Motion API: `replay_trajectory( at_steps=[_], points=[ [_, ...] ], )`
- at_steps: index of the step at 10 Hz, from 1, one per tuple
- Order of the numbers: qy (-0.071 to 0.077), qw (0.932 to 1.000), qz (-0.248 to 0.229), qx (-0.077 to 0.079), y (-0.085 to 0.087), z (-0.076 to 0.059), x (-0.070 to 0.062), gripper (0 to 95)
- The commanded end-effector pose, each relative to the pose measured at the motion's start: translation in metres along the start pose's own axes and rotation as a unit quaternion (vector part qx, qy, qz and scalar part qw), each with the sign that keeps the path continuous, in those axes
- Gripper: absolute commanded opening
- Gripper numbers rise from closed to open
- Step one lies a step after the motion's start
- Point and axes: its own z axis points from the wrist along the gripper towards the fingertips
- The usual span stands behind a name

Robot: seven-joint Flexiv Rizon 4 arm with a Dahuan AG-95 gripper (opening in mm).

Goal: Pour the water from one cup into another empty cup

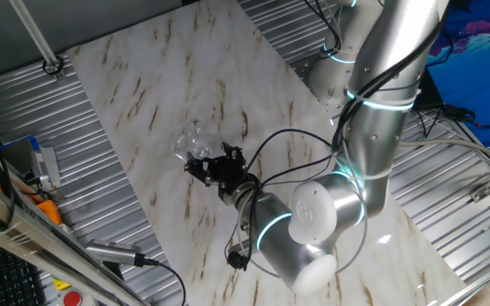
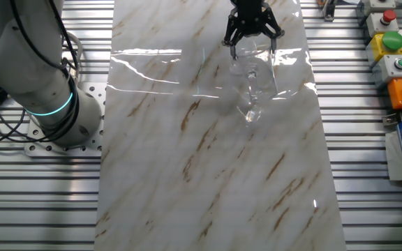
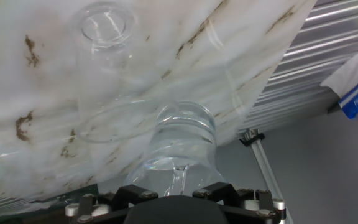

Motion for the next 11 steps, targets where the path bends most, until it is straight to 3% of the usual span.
replay_trajectory(
  at_steps=[1,8,11],
  points=[
    [0.002,1.0000,0.000,0.009,0.0001,0.0009,0.0012,0.0],
    [-0.014,0.9998,0.001,0.012,0.0001,0.0009,0.0014,0.0],
    [-0.032,0.9994,-0.001,0.013,0.0005,0.0012,0.0021,0.0]
  ],
)
